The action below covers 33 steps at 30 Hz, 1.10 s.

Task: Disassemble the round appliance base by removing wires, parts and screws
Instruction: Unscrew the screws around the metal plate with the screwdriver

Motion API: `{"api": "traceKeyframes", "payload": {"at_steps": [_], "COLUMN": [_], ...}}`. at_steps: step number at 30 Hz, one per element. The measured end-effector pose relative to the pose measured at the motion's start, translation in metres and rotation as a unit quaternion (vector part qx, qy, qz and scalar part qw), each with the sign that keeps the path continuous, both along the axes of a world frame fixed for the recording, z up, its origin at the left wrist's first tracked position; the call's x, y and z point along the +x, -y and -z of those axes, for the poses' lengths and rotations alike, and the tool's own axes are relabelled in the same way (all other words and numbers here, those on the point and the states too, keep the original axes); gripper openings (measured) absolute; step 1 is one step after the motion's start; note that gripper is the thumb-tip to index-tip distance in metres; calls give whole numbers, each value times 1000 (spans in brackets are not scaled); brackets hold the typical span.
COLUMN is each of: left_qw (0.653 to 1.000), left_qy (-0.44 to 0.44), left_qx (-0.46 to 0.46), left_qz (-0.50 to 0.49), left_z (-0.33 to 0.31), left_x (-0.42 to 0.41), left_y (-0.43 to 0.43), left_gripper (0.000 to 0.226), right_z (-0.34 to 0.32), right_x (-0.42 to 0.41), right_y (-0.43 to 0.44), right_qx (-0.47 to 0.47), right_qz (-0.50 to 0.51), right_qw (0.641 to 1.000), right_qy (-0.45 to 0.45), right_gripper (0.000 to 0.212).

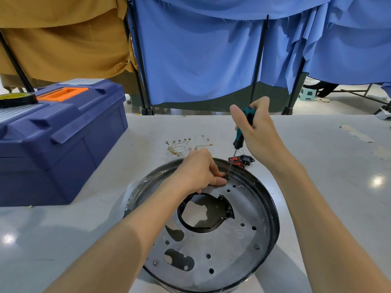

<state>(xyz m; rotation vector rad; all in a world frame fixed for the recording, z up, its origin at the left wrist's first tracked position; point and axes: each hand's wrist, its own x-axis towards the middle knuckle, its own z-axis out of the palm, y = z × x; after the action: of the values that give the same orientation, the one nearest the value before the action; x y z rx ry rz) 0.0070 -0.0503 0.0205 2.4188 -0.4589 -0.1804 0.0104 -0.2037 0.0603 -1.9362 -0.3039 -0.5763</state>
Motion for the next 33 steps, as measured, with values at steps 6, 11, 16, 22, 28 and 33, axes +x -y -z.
{"api": "traceKeyframes", "payload": {"at_steps": [6,11,16,22,28,33], "left_qw": [1000,1000,999,999,999,999], "left_qy": [-10,-19,-24,-25,-26,-29], "left_qx": [7,6,-11,-4,-4,1], "left_qz": [-6,-15,-21,-23,-30,-26], "left_z": [0,0,-1,-4,-5,-5], "left_x": [0,0,-1,-4,-5,-4], "left_y": [1,2,3,3,4,4], "left_gripper": [22,20,14,19,19,21], "right_z": [-10,-15,-15,-21,-17,-21], "right_x": [-5,-11,-13,-16,-16,-17], "right_y": [3,4,2,9,4,11], "right_qx": [-36,-9,-76,-25,-51,19], "right_qz": [16,-39,-28,-47,-25,-66], "right_qw": [999,999,996,998,998,998], "right_qy": [23,21,26,14,25,5], "right_gripper": [43,23,25,37,23,30]}}
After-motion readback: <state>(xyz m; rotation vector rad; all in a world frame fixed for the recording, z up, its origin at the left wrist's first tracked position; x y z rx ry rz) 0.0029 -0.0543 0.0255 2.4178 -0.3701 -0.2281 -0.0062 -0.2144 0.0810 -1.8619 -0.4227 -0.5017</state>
